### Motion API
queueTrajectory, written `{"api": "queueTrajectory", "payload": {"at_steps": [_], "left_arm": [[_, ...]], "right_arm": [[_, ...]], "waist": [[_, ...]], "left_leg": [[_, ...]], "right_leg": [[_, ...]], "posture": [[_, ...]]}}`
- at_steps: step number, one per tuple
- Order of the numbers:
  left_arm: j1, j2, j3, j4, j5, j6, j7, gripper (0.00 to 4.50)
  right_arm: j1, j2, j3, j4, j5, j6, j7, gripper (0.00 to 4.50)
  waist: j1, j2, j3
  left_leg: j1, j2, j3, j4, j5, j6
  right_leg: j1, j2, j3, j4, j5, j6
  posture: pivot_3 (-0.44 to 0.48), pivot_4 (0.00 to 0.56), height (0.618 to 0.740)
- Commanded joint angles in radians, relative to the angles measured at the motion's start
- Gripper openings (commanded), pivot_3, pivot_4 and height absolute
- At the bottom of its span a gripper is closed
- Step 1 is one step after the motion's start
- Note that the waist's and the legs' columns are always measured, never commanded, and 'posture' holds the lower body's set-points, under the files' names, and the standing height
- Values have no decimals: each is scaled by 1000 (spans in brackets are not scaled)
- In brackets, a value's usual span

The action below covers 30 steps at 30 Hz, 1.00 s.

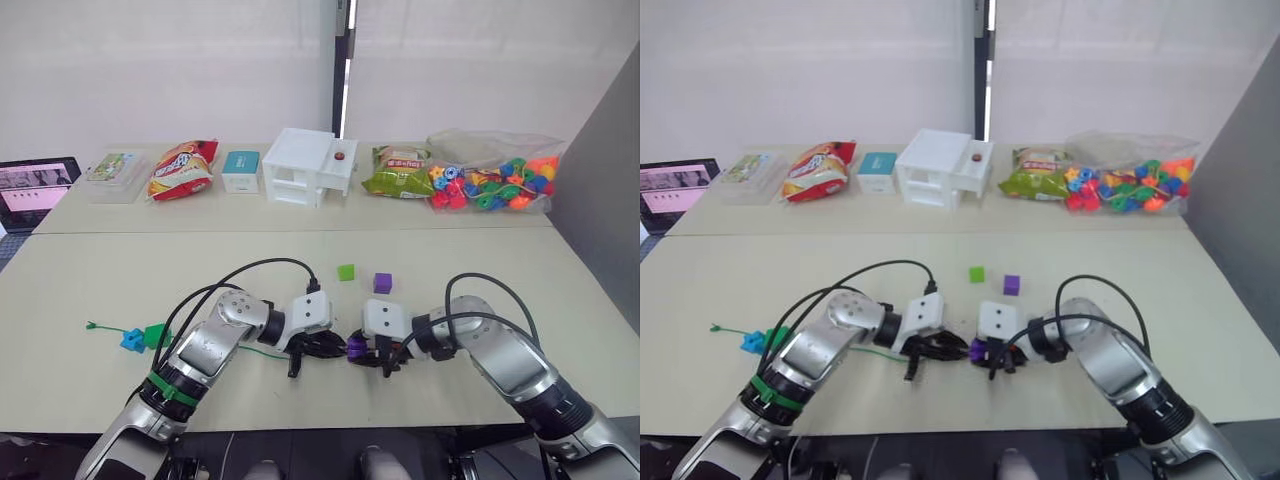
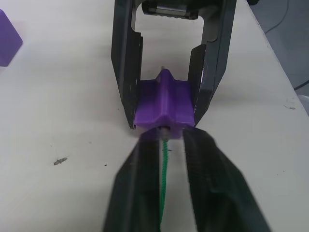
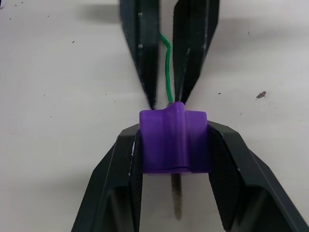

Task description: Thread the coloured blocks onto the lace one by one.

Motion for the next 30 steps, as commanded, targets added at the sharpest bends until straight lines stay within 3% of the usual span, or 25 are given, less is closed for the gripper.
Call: {"api": "queueTrajectory", "payload": {"at_steps": [1, 7, 8, 12, 17, 27, 30], "left_arm": [[-11, 22, 17, -38, -29, 4, -19, 2182], [-24, 41, 12, -48, -22, -11, -17, 4145], [-30, 37, 7, -42, -13, -18, -7, 4468], [-65, -25, -36, -9, 9, -38, 13, 4491], [-81, -81, -76, 78, 60, -90, 52, 4491], [-83, -86, -86, 92, 57, -103, 34, 1379], [-82, -84, -88, 91, 58, -105, 32, 1364]], "right_arm": [[5, 1, -37, -40, 16, 8, -22, 2444], [39, -48, -99, -125, 58, 52, -20, 4473], [46, -52, -112, -136, 65, 58, -28, 4500], [118, -102, -181, -180, 95, 87, -39, 4500], [158, -132, -176, -160, 73, 56, -66, 4500], [156, -130, -145, -135, 54, 27, -82, 4500], [152, -129, -139, -131, 54, 22, -84, 4500]], "waist": [[0, 0, 0], [3, 0, 0], [3, 0, 0], [18, 0, 0], [16, 0, 0], [16, 0, 0], [16, 0, 0]], "left_leg": [[0, 0, 0, 0, 0, 0], [-1, 0, 0, 0, 0, 0], [-1, 0, 0, 0, 0, 0], [-2, 0, 0, 1, 0, 0], [-1, 0, 1, 1, 0, 0], [-1, 0, 0, 1, 0, 0], [-1, 0, 0, 1, 0, 0]], "right_leg": [[0, 0, 0, 0, 0, 0], [0, 0, 0, 0, 0, 0], [0, 0, 0, 0, 0, 0], [0, 0, 0, -1, 0, 0], [0, 0, 0, -1, 0, 0], [0, 0, 0, -1, 0, 0], [0, 0, 0, -1, 0, 0]], "posture": [[0, 150, 740], [0, 150, 740], [0, 150, 740], [0, 150, 740], [0, 150, 740], [0, 150, 740], [0, 150, 740]]}}
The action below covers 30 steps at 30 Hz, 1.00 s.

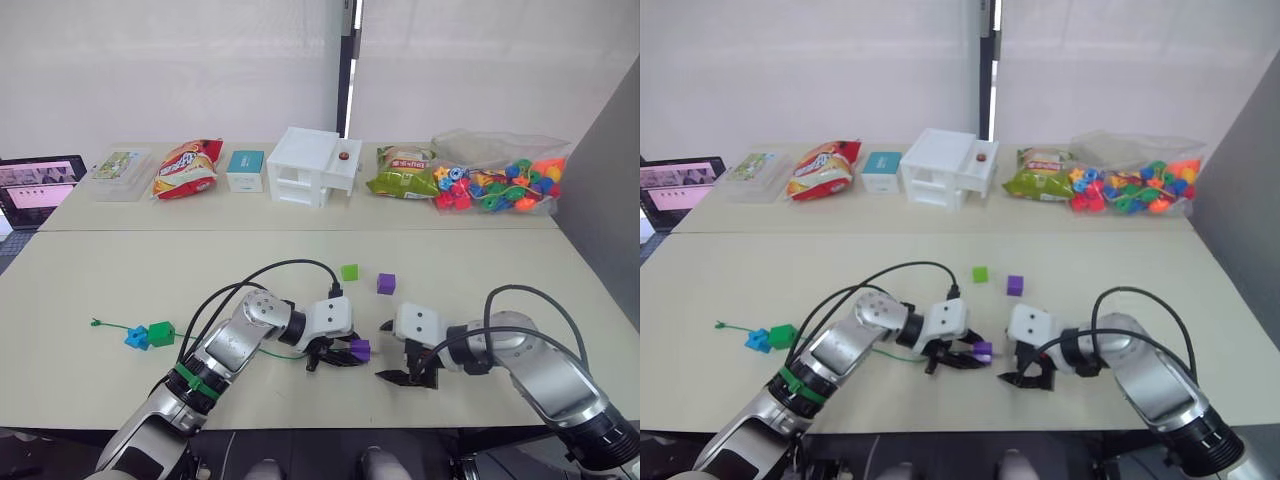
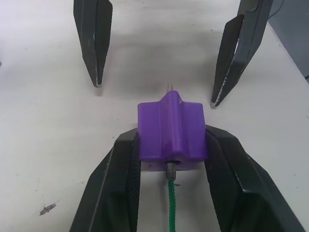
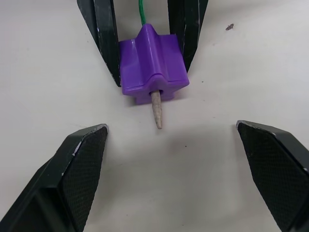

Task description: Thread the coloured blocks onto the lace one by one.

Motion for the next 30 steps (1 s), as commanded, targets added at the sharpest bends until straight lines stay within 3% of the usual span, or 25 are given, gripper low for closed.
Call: {"api": "queueTrajectory", "payload": {"at_steps": [1, 3, 6, 16, 17, 25, 30], "left_arm": [[-14, 4, 4, -14, 5, -21, -6, 1364], [-11, 12, 4, -21, 4, -23, -11, 1364], [-10, 19, 5, -26, 1, -21, -16, 1364], [-18, 20, 3, -23, -2, -19, -27, 1364], [-18, 20, 3, -23, -2, -19, -27, 1364], [-14, 38, 12, -22, -4, -21, -33, 1364], [24, 141, 63, -46, -21, -33, -64, 1364]], "right_arm": [[-17, 1, -3, -11, -5, -24, -2, 4500], [-23, 4, 3, -7, -5, -28, -2, 4500], [-33, 13, 13, 4, -9, -38, -6, 3724], [-39, 14, 29, 13, -26, -40, -2, 234], [-42, 16, 31, 8, -24, -34, -3, 34], [-38, -1, 29, 9, -21, -49, 14, 0], [-43, -14, 18, 18, -18, -66, 30, 0]], "waist": [[0, 0, 0], [-1, 0, 0], [-2, 0, 0], [0, 0, 0], [-1, 0, 0], [-1, 0, 0], [-6, 0, 0]], "left_leg": [[0, 0, 0, 0, 0, 0], [0, 0, 0, 0, 0, 0], [0, 0, 0, 0, 0, 0], [0, 0, 0, 0, 0, 0], [0, 0, 0, 0, 0, 0], [0, 0, 0, 0, 0, 0], [0, 0, 0, 0, 0, 0]], "right_leg": [[0, 0, 0, 0, 0, 0], [0, 0, 0, 0, 0, 0], [0, 0, 0, 0, 0, 0], [0, 0, 0, 0, 0, 0], [0, 0, 0, 0, 0, 0], [0, 0, 0, 0, 0, 0], [0, 0, 0, 0, 0, 0]], "posture": [[0, 150, 740], [0, 150, 740], [0, 150, 740], [0, 150, 740], [0, 150, 740], [0, 150, 740], [0, 150, 740]]}}
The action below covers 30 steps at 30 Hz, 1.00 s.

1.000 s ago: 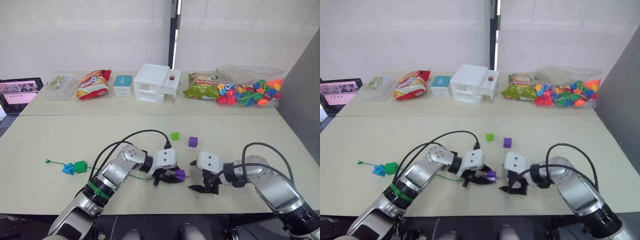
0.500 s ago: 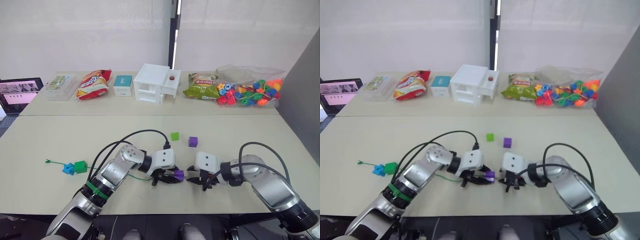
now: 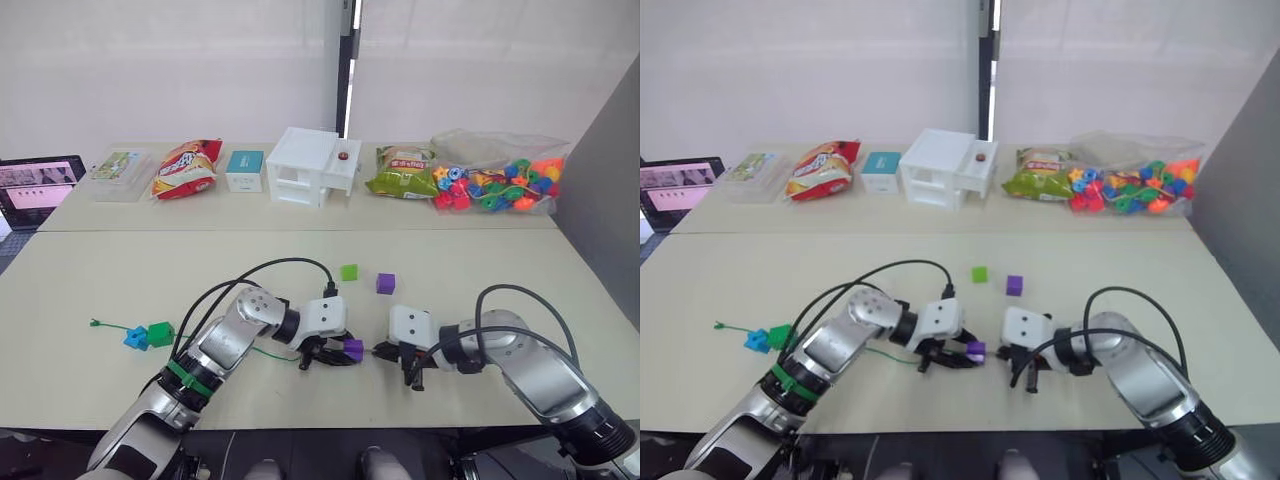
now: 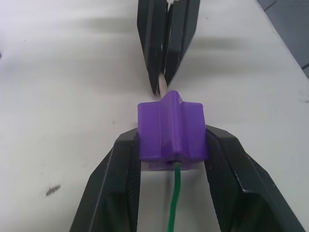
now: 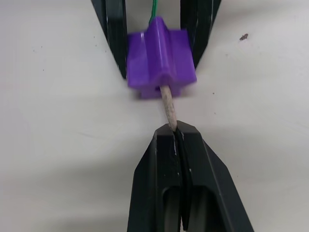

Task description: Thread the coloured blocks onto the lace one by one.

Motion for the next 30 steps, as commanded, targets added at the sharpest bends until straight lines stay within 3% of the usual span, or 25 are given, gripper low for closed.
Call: {"api": "queueTrajectory", "payload": {"at_steps": [1, 8, 11, 16, 21, 29, 30], "left_arm": [[40, 104, 75, -42, -19, -20, -37, 1364], [164, 350, 218, -43, -86, -70, -138, 1364], [256, 545, 321, 181, -66, -236, -215, 1364], [248, 673, 348, 477, 8, -463, -226, 1364], [169, 678, 337, 665, 65, -583, -187, 1364], [141, 643, 394, 607, -10, -540, -215, 1364], [135, 642, 408, 583, -34, -513, -230, 1864]], "right_arm": [[-14, -20, -27, -4, 2, -31, 16, 0], [-25, -19, -29, -11, 12, -35, 29, 0], [-31, -17, -27, -24, 23, -30, 41, 0], [-35, -15, -27, -20, 26, -34, 54, 0], [-44, -7, -25, -1, 23, -43, 62, 0], [-48, 7, -20, 16, 18, -53, 69, 0], [-46, 7, -20, 13, 19, -51, 69, 0]], "waist": [[-8, 0, 0], [-19, 0, 0], [-25, 0, 0], [-35, 1, 0], [-37, 2, 0], [-36, 3, 0], [-34, 2, 0]], "left_leg": [[0, 0, 0, 0, 0, 0], [1, 1, 0, -1, 0, 0], [2, 2, 0, -2, 0, 0], [3, 3, 1, -4, 0, 0], [3, 3, 1, -4, 0, 0], [3, 3, 1, -3, 0, 0], [3, 3, 1, -3, 0, 0]], "right_leg": [[0, 0, 0, 0, 0, 0], [-1, 1, 0, 1, 0, 0], [-1, 1, 0, 0, 0, 0], [-1, 2, -1, 1, -1, -1], [-1, 2, -1, 1, -1, -1], [-1, 2, -1, 2, -1, -1], [-1, 2, -1, 2, -1, -1]], "posture": [[0, 150, 740], [0, 150, 740], [0, 150, 740], [0, 150, 740], [0, 150, 740], [0, 150, 740], [0, 150, 740]]}}
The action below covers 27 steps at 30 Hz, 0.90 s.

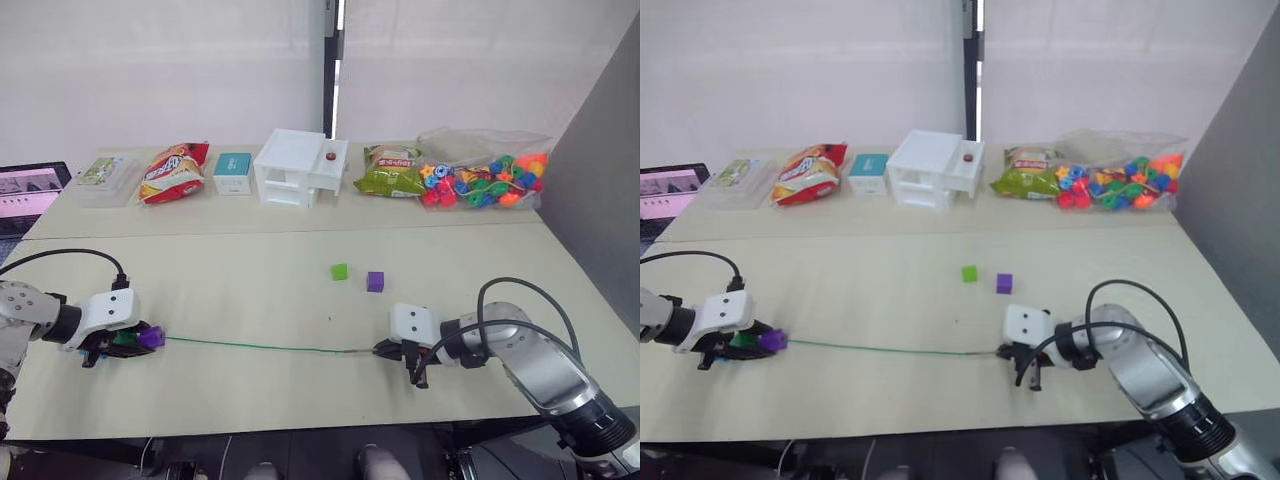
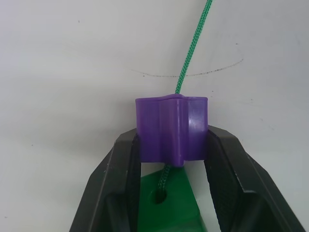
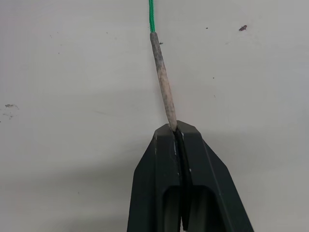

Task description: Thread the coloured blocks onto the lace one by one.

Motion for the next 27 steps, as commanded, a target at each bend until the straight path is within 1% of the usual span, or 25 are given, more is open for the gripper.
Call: {"api": "queueTrajectory", "payload": {"at_steps": [1, 4, 6, 7, 8, 10, 13, 15, 17, 19, 22, 24, 27], "left_arm": [[-19, 0, 48, -58, -49, 77, -27, 2400], [-22, 15, 59, -141, -75, 139, -63, 3320], [-30, 16, 68, -215, -98, 202, -76, 4067], [-32, 17, 71, -259, -115, 250, -88, 4361], [-31, 18, 74, -289, -126, 285, -96, 4471], [-25, -1, 75, -418, -186, 403, -105, 4471], [-6, -63, 68, -605, -270, 552, -64, 4471], [16, -147, 38, -736, -293, 625, 26, 4471], [36, -235, 7, -829, -295, 668, 109, 4471], [38, -320, -36, -875, -265, 695, 188, 4471], [30, -433, -132, -892, -184, 672, 289, 4471], [26, -463, -173, -868, -139, 639, 306, 4471], [18, -509, -191, -841, -138, 639, 324, 4471]], "right_arm": [[-9, 7, -17, -18, 17, -10, 2, 0], [-6, 10, -17, -20, 17, -8, 2, 0], [-9, 14, -16, -20, 17, -5, 1, 0], [-12, 16, -15, -19, 17, -3, 1, 0], [-14, 18, -14, -18, 17, -2, 1, 0], [-20, 28, -9, -19, 18, 5, -1, 0], [-32, 47, 5, -20, 12, 18, -7, 0], [-53, 72, 23, -13, 2, 28, -16, 0], [-70, 97, 31, -10, 3, 47, -26, 0], [-83, 114, 39, -11, 2, 60, -33, 0], [-91, 126, 57, -19, -3, 73, -41, 0], [-92, 129, 60, -30, 0, 84, -44, 0], [-96, 131, 62, -42, 3, 97, -50, 0]], "waist": [[3, 0, 0], [6, -1, 0], [6, -1, 0], [7, -1, 0], [6, -1, 0], [6, -1, 0], [5, -1, 0], [6, -1, 0], [6, -1, 0], [6, -2, 0], [10, -2, 0], [13, -2, 0], [15, -2, 0]], "left_leg": [[0, 0, 0, 0, 0, 0], [-2, 0, 0, 1, 0, 0], [-2, -1, 0, 1, 0, 0], [-2, 0, -1, 1, 0, 0], [-2, 0, -1, 1, 0, 0], [-2, -1, -1, 1, 0, 0], [-2, -1, -1, 1, 0, 1], [-2, -1, -1, 1, 0, 1], [-2, -1, -1, 1, 0, 1], [-2, -1, -1, 1, 0, 1], [-2, -1, -1, 1, 0, 1], [-2, -2, -1, 2, 0, 1], [-2, -2, -1, 1, 0, 1]], "right_leg": [[0, 0, 0, 0, 0, 0], [0, 0, 0, 0, 0, 0], [-1, -1, 0, 0, 0, 0], [-1, -1, 0, 0, 0, 0], [-1, -1, 0, 0, 0, 0], [-1, -1, 0, 0, 0, 0], [-1, -1, 0, 0, 0, 0], [0, -1, 0, 0, 0, 0], [0, -1, 0, -1, 0, 0], [0, -1, 0, 0, 0, 0], [0, -1, 0, 0, 0, 0], [0, -1, 0, 0, 0, 0], [0, -1, 0, 0, 0, 0]], "posture": [[0, 150, 740], [0, 150, 740], [0, 150, 740], [0, 150, 740], [0, 150, 740], [0, 150, 740], [0, 150, 740], [0, 150, 740], [0, 150, 740], [0, 150, 740], [0, 150, 740], [0, 150, 740], [0, 150, 740]]}}
